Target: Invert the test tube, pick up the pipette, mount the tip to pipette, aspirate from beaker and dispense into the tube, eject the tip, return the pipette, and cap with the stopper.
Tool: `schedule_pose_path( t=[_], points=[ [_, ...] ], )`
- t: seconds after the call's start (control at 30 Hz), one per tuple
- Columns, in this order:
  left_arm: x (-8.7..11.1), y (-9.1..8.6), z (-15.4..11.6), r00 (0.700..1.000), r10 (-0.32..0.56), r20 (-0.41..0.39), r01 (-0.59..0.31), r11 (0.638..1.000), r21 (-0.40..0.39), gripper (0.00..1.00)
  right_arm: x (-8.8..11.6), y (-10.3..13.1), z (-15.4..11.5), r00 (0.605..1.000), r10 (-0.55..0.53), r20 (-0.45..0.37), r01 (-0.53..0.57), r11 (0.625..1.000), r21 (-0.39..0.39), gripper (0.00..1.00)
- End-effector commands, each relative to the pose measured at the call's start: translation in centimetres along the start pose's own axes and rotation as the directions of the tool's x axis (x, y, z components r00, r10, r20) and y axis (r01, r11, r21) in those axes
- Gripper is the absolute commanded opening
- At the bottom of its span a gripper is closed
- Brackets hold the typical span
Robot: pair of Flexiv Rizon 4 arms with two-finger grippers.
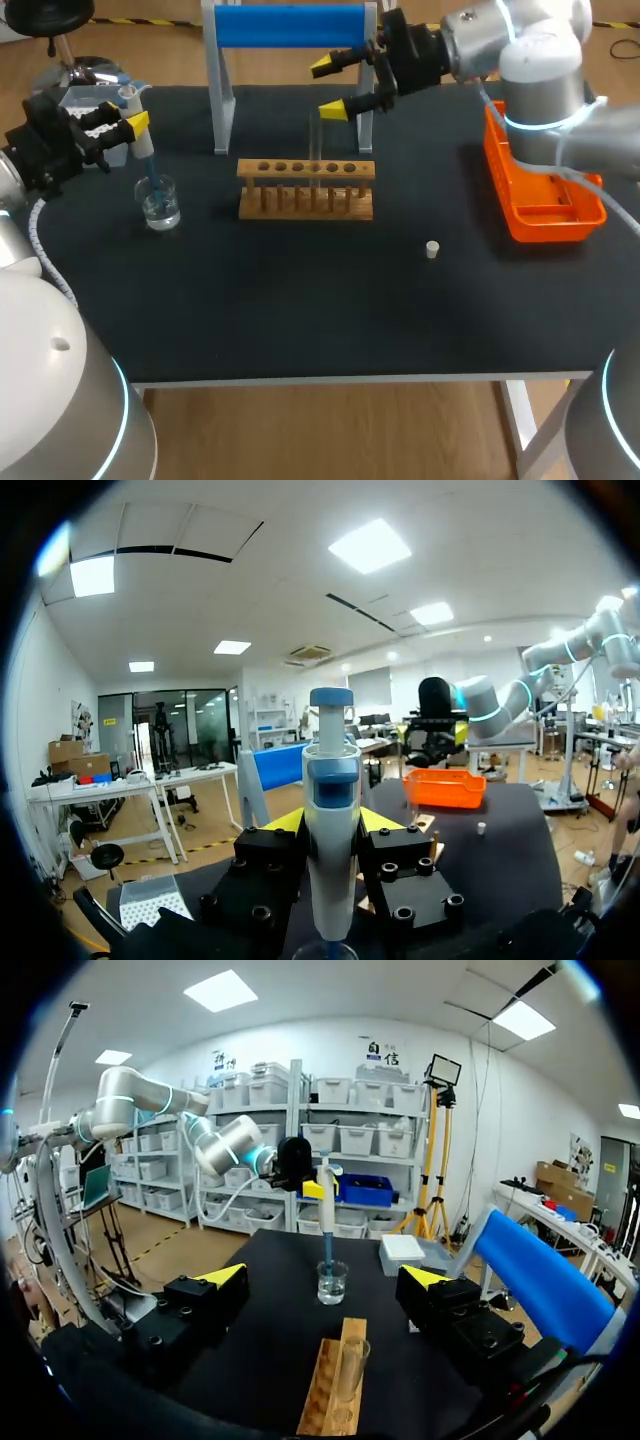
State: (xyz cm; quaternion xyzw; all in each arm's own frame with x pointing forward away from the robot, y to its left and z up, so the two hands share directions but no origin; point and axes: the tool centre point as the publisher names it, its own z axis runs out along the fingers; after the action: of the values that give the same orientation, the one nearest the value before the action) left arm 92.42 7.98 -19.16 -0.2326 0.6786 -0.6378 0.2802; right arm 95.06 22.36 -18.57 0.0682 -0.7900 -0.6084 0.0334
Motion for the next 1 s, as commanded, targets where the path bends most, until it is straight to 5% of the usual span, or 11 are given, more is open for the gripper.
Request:
schedule_pose_path(
  t=[0.03,1.0],
  points=[
    [0.0,-0.1,0.1,1.0,0.0,0.003,0.0,1.0,-0.003,0.0,-0.2,-1.4,-0.9,1.0,0.002,-0.018,-0.002,1.0,-0.005,1.0],
    [0.0,-0.1,0.1,1.0,0.0,0.003,0.0,1.0,-0.003,0.0,-1.6,-9.7,1.0,1.0,0.027,-0.005,-0.027,0.999,0.04,1.0]
  ],
)
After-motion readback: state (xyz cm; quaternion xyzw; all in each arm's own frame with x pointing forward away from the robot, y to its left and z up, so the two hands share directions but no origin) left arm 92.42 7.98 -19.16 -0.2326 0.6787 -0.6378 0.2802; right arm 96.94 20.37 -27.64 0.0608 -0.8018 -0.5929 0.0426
